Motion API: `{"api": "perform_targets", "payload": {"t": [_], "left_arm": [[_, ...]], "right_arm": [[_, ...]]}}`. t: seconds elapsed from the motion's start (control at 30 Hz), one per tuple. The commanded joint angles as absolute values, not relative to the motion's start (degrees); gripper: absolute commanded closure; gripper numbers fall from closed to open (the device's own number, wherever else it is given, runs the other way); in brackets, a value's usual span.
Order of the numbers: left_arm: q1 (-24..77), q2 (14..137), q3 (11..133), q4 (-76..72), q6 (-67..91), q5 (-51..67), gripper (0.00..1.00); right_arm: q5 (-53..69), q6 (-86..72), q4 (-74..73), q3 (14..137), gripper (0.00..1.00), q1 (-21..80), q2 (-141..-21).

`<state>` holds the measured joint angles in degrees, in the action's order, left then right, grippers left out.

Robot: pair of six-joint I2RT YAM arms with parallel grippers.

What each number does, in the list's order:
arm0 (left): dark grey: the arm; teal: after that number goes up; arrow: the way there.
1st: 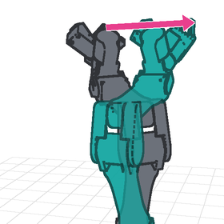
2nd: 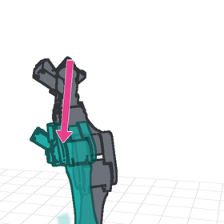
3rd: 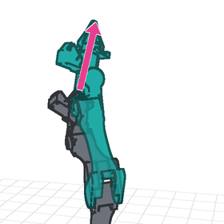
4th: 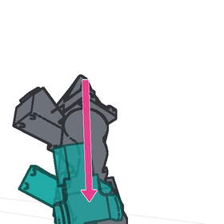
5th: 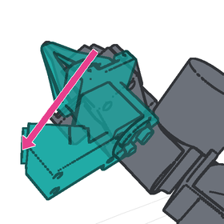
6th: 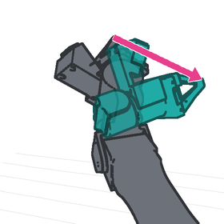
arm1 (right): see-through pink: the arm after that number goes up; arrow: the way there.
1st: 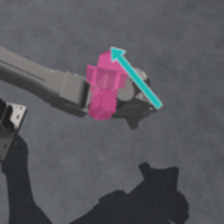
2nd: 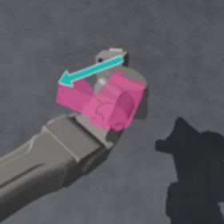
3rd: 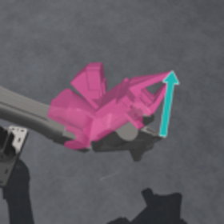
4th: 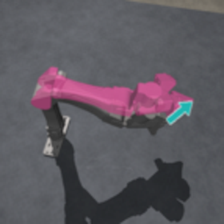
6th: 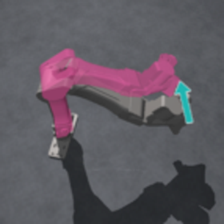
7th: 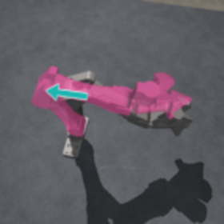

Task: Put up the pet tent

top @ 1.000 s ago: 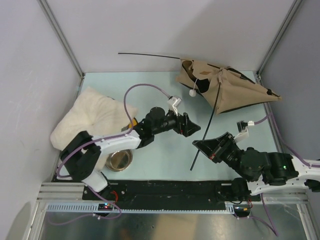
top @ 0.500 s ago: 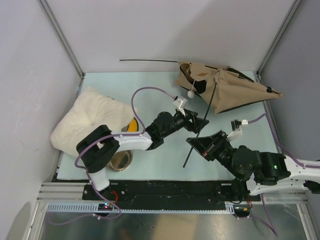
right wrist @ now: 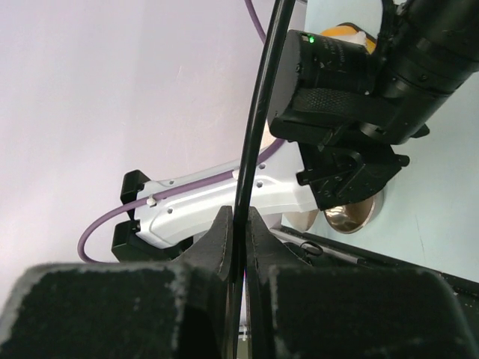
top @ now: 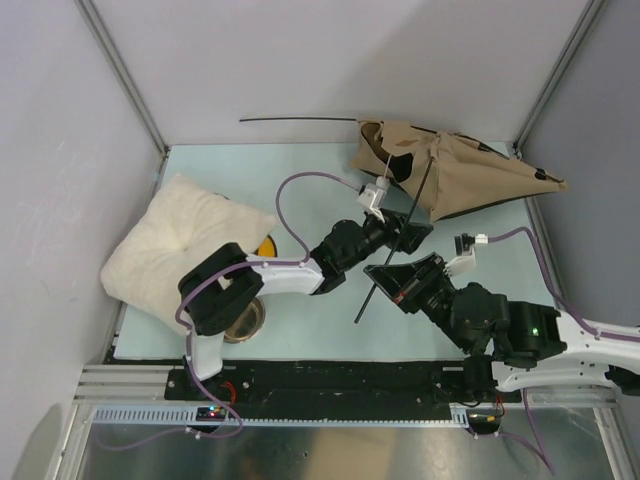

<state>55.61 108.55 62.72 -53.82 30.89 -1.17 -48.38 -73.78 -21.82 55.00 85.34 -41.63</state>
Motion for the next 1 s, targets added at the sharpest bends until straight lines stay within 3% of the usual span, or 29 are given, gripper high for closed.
{"api": "perform_targets", "payload": {"t": [0.0,0.1,0.47,0.77,0.97], "left_arm": [[56.42,110.17,66.05,-55.23,33.16,-2.53,0.19],[56.88,111.27,67.73,-54.83,33.32,-2.93,0.21],[57.27,116.17,75.31,-46.8,33.53,-8.73,0.44],[57.29,117.43,74.89,-44.76,34.6,-9.89,0.47],[57.44,117.63,75.0,-44.74,34.85,-10.36,0.58]], "right_arm": [[-51.06,-72.89,-19.54,57.57,1.0,83.7,-42.13],[-50.47,-73.29,-19.45,57.57,1.0,83.36,-42.37],[-48.68,-73.39,-18.53,57.58,1.0,83.31,-43.02],[-47.9,-73.42,-18.79,57.57,1.0,83.36,-43.09],[-48.09,-73.77,-20.08,57.57,1.0,83.4,-42.42]]}}
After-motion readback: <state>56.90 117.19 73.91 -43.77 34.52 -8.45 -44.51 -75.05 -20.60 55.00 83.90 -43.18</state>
